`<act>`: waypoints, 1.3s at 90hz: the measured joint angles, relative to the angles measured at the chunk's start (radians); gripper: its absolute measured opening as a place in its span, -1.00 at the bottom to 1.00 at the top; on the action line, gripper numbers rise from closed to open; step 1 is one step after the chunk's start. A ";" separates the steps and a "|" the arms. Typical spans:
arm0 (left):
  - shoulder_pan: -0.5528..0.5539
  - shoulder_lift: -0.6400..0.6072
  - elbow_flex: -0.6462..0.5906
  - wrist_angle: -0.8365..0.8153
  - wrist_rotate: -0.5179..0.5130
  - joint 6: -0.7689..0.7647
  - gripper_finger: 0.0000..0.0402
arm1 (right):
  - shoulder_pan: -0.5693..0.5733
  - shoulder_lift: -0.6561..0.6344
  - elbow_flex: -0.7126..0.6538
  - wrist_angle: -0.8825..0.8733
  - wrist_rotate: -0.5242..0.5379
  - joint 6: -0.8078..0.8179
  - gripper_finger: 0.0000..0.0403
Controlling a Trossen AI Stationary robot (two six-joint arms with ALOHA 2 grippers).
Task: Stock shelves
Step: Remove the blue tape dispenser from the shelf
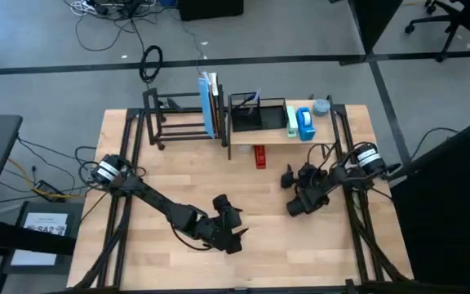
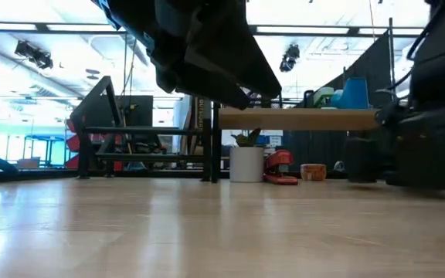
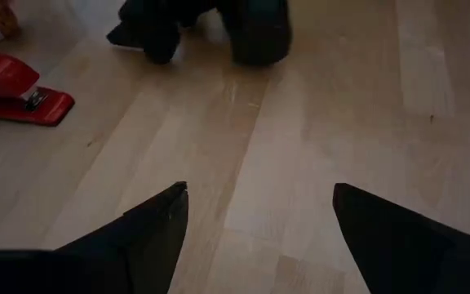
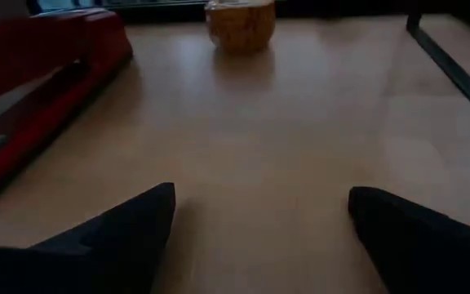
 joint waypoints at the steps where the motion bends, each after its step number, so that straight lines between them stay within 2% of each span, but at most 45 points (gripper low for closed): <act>1: 0.000 0.000 0.000 0.000 0.000 0.000 0.42 | -0.004 0.000 0.000 0.003 0.000 -0.007 0.71; 8: 0.000 0.000 0.000 0.001 0.000 0.000 0.42 | -0.033 0.002 -0.004 0.042 0.000 -0.076 0.71; 28: 0.000 0.000 0.000 0.011 0.000 0.000 0.42 | -0.070 0.003 -0.077 0.334 0.042 -0.329 0.71; 40: 0.000 0.000 0.000 0.025 0.000 0.000 0.42 | -0.102 0.005 -0.076 0.380 0.044 -0.377 0.71; 62: 0.000 0.000 0.000 0.022 0.000 0.001 0.42 | -0.191 -0.013 -0.079 0.567 0.015 -0.611 0.71; 75: 0.000 0.000 0.000 0.022 0.000 0.000 0.42 | -0.159 -0.091 -0.099 0.520 -0.054 -0.618 0.71; 99: 0.000 0.000 0.000 0.020 0.000 0.000 0.42 | -0.019 -0.271 -0.161 0.374 -0.186 -0.581 0.71; 117: 0.000 0.000 0.000 0.016 0.000 -0.001 0.42 | 0.101 -0.432 -0.160 0.209 -0.350 -0.584 0.71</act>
